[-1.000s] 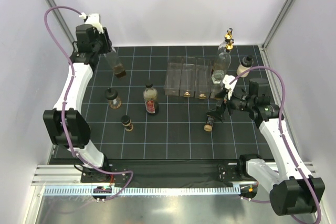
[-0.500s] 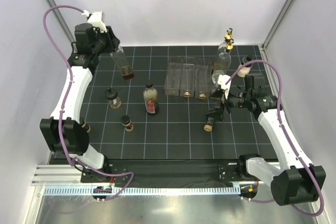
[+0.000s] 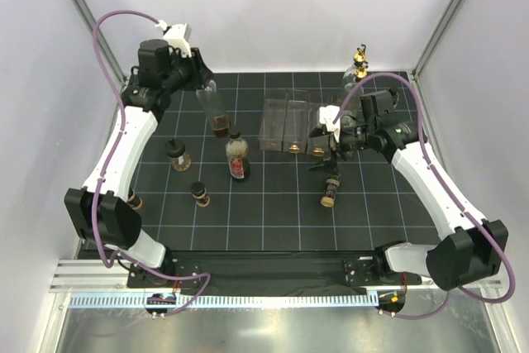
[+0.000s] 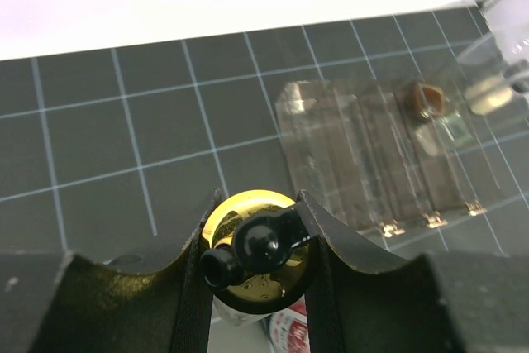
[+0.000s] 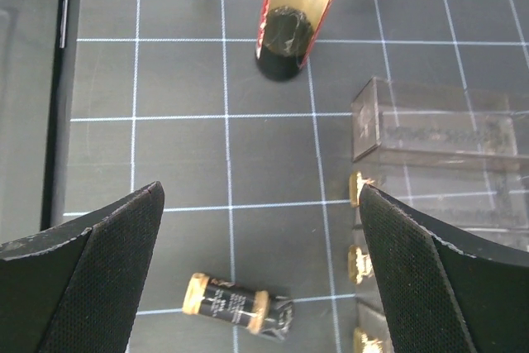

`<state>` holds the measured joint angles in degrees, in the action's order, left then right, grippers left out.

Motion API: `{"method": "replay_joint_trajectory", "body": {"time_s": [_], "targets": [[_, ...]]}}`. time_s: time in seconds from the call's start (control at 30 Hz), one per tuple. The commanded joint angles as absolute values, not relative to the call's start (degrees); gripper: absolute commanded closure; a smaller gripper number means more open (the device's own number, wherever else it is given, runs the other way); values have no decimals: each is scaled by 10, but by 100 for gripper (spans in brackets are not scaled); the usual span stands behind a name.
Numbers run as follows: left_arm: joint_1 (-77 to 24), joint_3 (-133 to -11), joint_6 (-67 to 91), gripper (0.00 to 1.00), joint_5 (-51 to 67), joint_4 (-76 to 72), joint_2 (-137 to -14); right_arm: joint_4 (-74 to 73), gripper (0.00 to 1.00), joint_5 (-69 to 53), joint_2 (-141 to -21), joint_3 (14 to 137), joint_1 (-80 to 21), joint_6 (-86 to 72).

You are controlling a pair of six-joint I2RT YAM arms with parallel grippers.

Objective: Organize the condiment bottles
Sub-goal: Pick up the bottle from the corner of the board, then place the bottle in the storage box.

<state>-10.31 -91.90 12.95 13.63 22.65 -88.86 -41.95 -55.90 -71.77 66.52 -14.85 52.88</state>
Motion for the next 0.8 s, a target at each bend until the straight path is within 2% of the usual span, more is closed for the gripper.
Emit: {"method": "replay_joint_trajectory", "body": {"time_s": [0.0, 0.43, 0.77], "targets": [[-125, -966, 140, 100, 157, 199, -846, -414, 0, -570, -729, 709, -156, 547], [-209, -990, 129, 100, 170, 224, -847, -412, 0, -580, -786, 786, -163, 536], [-262, -1006, 141, 100, 181, 226, -863, -247, 0, -530, -801, 792, -202, 393]]}}
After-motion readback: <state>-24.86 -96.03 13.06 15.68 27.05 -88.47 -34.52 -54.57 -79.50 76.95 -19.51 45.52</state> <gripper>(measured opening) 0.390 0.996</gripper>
